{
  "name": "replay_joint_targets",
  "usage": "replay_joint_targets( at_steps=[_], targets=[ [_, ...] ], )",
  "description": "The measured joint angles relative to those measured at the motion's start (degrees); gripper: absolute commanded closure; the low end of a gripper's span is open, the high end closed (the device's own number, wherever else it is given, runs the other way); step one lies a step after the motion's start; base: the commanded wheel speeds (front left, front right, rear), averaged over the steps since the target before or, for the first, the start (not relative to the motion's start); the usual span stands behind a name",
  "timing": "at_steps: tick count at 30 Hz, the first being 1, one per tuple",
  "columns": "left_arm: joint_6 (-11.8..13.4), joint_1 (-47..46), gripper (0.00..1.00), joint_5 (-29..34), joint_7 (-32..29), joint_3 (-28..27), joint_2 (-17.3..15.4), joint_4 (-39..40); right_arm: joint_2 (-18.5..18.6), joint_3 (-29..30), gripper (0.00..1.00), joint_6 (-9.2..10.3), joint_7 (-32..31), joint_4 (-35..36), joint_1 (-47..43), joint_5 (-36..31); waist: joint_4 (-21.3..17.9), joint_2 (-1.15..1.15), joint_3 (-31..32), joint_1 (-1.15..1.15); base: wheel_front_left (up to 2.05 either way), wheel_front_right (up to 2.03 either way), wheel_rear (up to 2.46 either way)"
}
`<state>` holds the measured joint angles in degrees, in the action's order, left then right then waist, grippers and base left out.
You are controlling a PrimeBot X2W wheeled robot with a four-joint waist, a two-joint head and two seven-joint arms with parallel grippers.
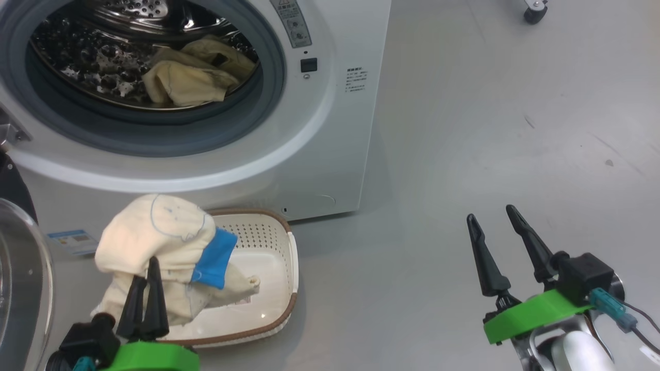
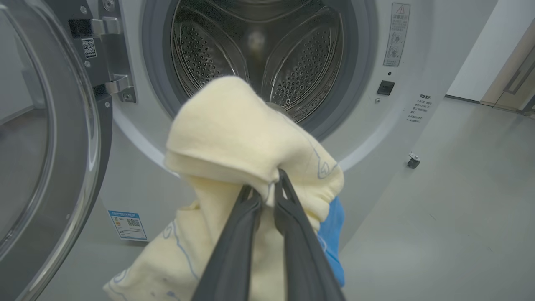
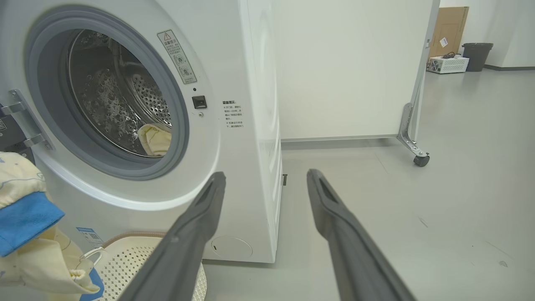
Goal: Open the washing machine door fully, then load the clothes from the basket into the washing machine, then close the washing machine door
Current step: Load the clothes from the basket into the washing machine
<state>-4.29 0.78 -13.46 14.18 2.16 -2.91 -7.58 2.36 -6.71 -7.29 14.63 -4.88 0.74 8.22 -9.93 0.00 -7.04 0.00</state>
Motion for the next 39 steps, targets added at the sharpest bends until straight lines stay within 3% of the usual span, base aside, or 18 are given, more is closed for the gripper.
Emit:
replay_joint_targets(
  at_steps=[7,21,39],
  targets=[
    [-0.2,-8.3,1.0,1.5,-0.7,1.1,-1.6,-3.4,0.0,-1.1,0.0,0.01,0.0,0.6,3.1,2.4,-0.9,0.0,-4.0,0.0,0.0,0.0,0.0],
    [-0.2,-34.4,1.0,2.8,-4.5,1.2,-5.2,-13.5,0.0,-3.0,0.0,0.0,0.0,1.0,9.4,4.5,-2.5,0.0,-13.2,0.01,0.0,0.0,0.0],
    [1.9,-62.2,1.0,6.3,-6.0,1.8,-9.0,-34.1,0.0,-8.3,0.0,0.01,0.0,1.3,15.7,7.0,-6.6,0.0,-23.5,0.01,0.0,0.0,0.0]
  ],
)
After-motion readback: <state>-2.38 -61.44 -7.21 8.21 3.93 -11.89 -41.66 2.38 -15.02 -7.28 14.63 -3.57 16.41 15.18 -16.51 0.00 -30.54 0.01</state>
